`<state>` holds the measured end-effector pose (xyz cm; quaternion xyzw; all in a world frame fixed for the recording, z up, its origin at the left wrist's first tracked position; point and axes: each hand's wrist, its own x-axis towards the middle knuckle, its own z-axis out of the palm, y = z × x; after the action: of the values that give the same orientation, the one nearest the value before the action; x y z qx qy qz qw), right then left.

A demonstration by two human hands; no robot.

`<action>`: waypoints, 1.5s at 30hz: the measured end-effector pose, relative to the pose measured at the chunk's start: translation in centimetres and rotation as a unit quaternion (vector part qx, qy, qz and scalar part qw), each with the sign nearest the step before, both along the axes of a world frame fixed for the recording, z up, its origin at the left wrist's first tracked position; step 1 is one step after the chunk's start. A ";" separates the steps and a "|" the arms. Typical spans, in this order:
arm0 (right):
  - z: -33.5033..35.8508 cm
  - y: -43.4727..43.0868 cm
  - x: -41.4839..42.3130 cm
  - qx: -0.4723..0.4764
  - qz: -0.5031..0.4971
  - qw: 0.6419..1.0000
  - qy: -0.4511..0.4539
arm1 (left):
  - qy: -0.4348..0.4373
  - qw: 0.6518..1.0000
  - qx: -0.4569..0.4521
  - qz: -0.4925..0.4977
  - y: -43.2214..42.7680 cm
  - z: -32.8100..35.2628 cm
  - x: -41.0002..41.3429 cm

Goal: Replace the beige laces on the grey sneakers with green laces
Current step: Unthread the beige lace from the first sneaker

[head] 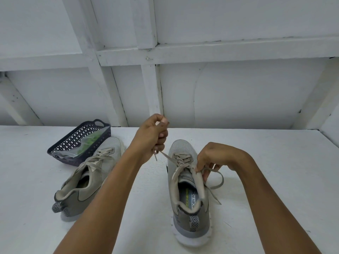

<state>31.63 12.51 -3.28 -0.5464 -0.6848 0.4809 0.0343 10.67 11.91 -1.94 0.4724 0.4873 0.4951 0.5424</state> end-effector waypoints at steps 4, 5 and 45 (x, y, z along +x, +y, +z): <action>0.0 -0.1 -0.3 0.010 0.012 1.000 -0.022 | 0.307 0.949 -0.009 -0.077 -0.2 -0.1 -0.4; 0.0 -0.2 -0.5 0.012 0.018 0.999 -0.034 | 0.367 0.925 -0.010 -0.092 -0.3 -0.2 -0.4; -3.1 -3.7 -3.1 0.173 -0.035 0.963 0.201 | 0.284 0.954 -0.084 -0.045 -5.2 -3.8 -1.5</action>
<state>28.50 8.79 -6.35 -0.4475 -0.7172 0.4535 0.2824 9.17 6.66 -5.75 0.5675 0.6393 0.2734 0.4410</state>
